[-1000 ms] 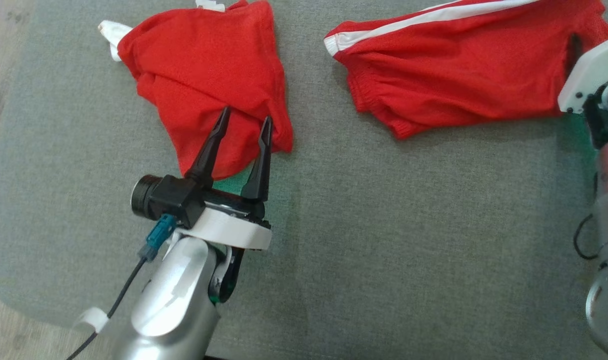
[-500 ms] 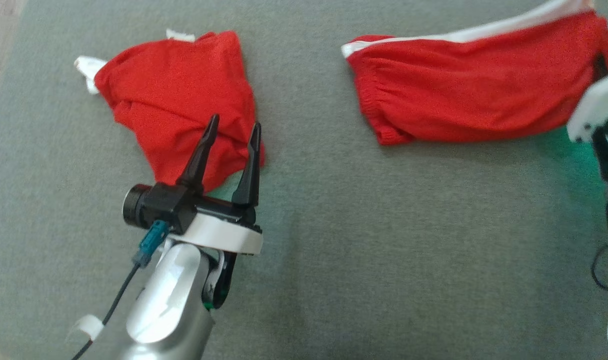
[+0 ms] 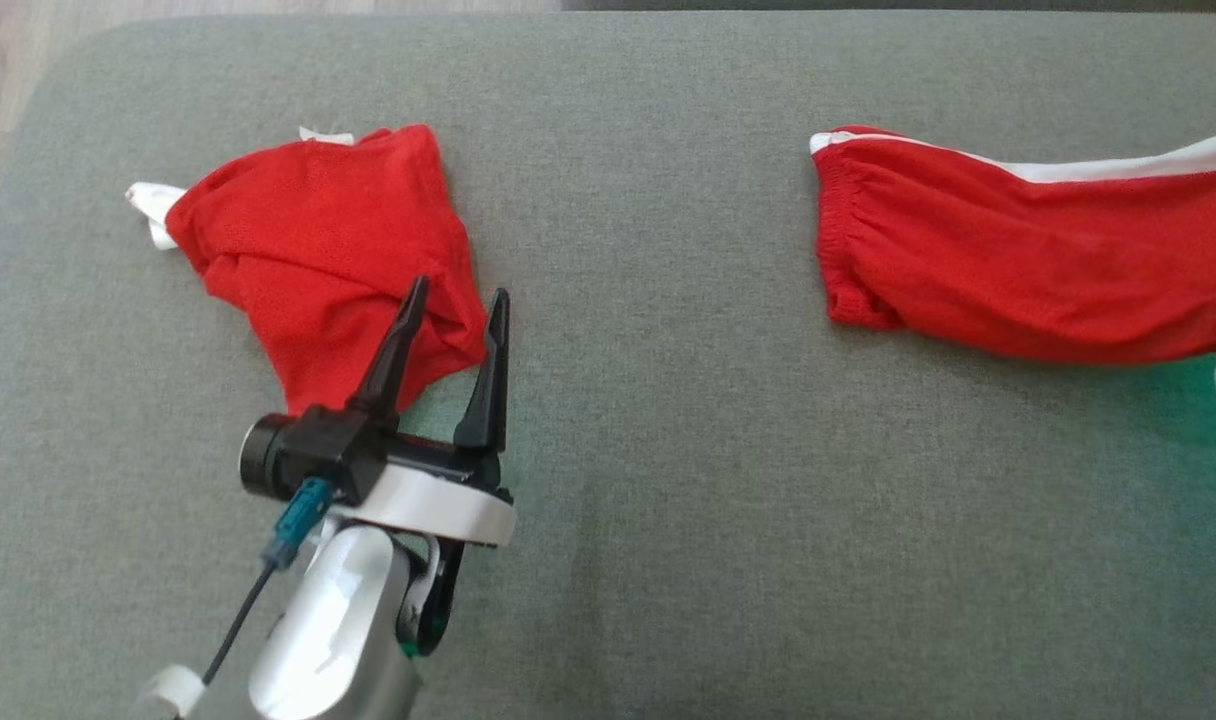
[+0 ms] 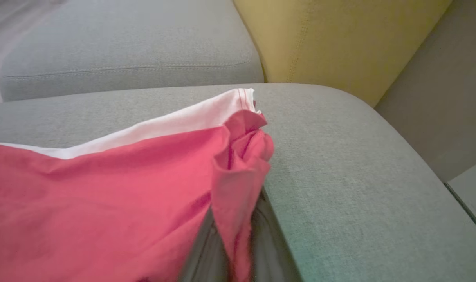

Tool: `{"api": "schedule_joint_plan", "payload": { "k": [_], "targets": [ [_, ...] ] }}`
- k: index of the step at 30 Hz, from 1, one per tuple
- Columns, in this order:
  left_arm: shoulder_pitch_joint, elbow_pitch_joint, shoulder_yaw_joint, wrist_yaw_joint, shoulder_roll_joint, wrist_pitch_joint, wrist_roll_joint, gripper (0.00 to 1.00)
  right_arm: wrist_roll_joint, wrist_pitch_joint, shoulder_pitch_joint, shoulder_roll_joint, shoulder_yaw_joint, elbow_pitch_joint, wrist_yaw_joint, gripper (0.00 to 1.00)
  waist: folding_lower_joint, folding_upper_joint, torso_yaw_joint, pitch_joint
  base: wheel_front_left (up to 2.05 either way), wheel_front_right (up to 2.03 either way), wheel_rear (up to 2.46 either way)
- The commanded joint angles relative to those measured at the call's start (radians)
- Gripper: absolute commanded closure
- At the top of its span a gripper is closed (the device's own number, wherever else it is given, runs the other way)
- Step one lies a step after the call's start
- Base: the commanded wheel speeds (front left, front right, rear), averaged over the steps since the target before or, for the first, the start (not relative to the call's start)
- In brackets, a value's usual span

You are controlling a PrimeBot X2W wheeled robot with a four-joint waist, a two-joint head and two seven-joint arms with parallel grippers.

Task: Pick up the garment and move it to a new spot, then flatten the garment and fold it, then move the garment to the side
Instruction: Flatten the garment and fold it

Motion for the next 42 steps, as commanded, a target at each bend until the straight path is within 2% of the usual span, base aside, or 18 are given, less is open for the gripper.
{"api": "schedule_joint_plan", "payload": {
  "k": [1,6,10,17,25,31,39,40,41,42],
  "targets": [
    [0.001,-0.028,0.039,-0.002,0.008,-0.008,0.01,0.0,0.01,-0.018,0.002,-0.012,0.015,-0.048,-0.001,1.0,0.0001,0.0,0.002,-0.003,0.0,0.0,0.0],
    [0.012,-0.019,0.044,-0.006,0.01,-0.008,0.016,0.0,0.044,-0.051,0.016,0.009,0.026,-0.089,-0.001,1.0,0.0001,0.0,0.01,-0.018,0.0,0.0,0.0],
    [0.021,-0.011,0.048,-0.005,0.01,-0.008,0.021,0.0,0.082,-0.098,0.022,0.041,0.073,-0.122,-0.001,1.0,0.0001,0.0,0.018,-0.053,0.0,0.0,0.0],
    [0.042,-0.004,0.048,-0.002,0.012,-0.008,0.024,0.0,0.179,-0.148,0.032,0.103,0.199,-0.188,-0.001,1.0,0.0001,0.0,0.023,-0.099,0.0,0.0,0.0],
    [0.048,-0.007,0.042,0.001,0.012,-0.008,0.021,0.0,0.267,-0.166,0.033,0.145,0.364,-0.235,-0.001,1.0,0.0001,0.0,0.048,-0.113,0.0,0.0,0.0],
    [0.047,-0.006,0.039,0.003,0.011,-0.008,0.015,0.0,0.286,-0.159,0.019,0.169,0.462,-0.211,-0.001,1.0,0.0001,0.0,0.074,-0.103,0.0,0.0,0.0],
    [0.038,-0.006,0.036,0.006,0.011,-0.008,0.012,0.0,0.26,-0.156,0.012,0.191,0.55,-0.099,-0.001,1.0,0.0001,0.0,0.087,-0.088,0.0,0.0,0.0],
    [0.038,-0.007,0.037,0.007,0.011,-0.008,0.011,0.0,0.252,-0.163,0.01,0.199,0.564,-0.082,-0.001,0.31,0.0001,0.0,0.086,-0.087,0.0,0.0,0.0],
    [0.038,-0.007,0.038,0.008,0.011,-0.008,0.01,0.0,0.251,-0.167,0.01,0.212,0.575,-0.066,-0.001,0.0,0.0001,0.0,0.084,-0.086,0.0,0.0,0.0],
    [0.04,-0.006,0.039,0.009,0.011,-0.008,0.009,0.0,0.25,-0.168,0.011,0.227,0.593,-0.049,-0.001,0.0,0.0001,0.0,0.08,-0.087,0.0,0.0,0.0]
  ]
}}
